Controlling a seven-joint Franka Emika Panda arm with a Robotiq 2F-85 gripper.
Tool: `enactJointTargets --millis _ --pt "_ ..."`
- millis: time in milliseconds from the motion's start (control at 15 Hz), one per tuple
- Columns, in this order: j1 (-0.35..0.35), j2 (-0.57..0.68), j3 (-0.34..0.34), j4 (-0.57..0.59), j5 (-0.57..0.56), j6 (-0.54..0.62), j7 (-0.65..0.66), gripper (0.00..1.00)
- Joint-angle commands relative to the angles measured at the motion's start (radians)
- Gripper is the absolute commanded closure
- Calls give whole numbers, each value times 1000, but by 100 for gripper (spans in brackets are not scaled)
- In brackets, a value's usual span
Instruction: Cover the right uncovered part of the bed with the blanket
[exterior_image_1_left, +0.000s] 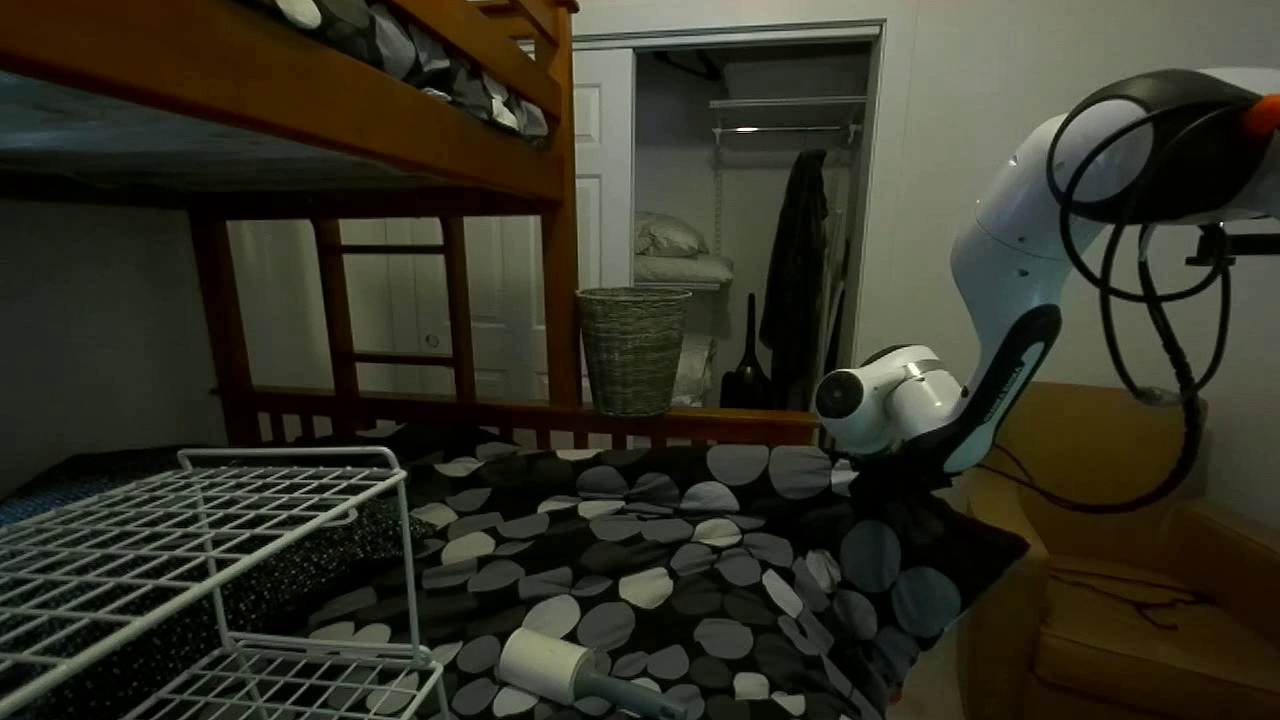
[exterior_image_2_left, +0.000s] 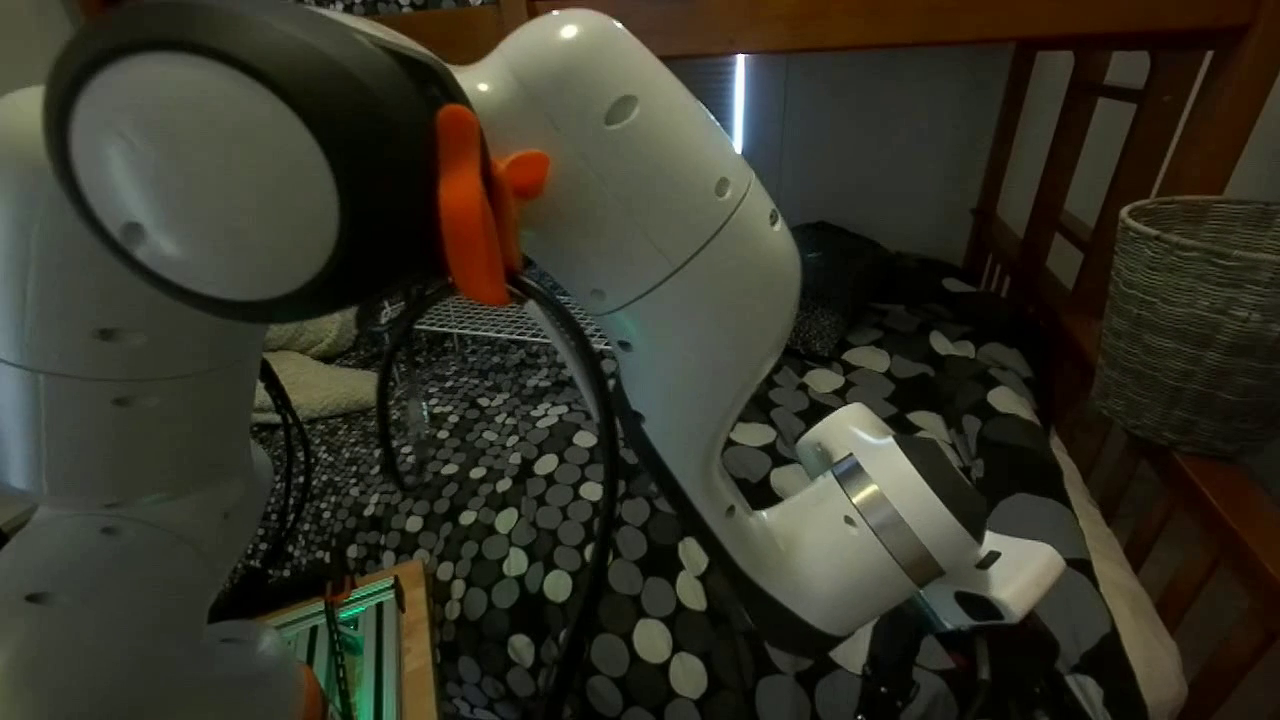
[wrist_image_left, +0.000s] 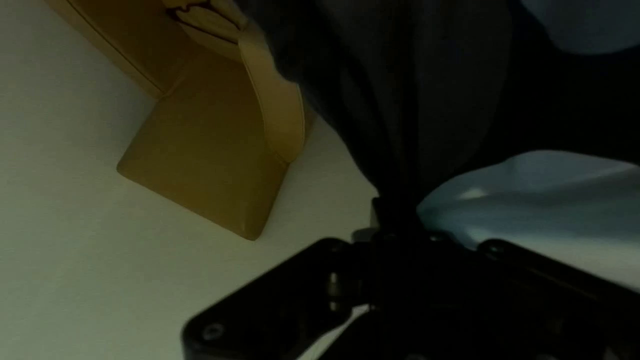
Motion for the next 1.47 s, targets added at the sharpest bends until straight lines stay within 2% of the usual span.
enactJointTargets --millis 0,133,800,1400 --pt "4 137 -14 154 44 -53 31 99" --pt "2 189 -15 212 60 -62 25 99" --pt "-88 378 -37 463 89 165 -155 99" --pt "-102 492 -64 611 227 219 -297 99"
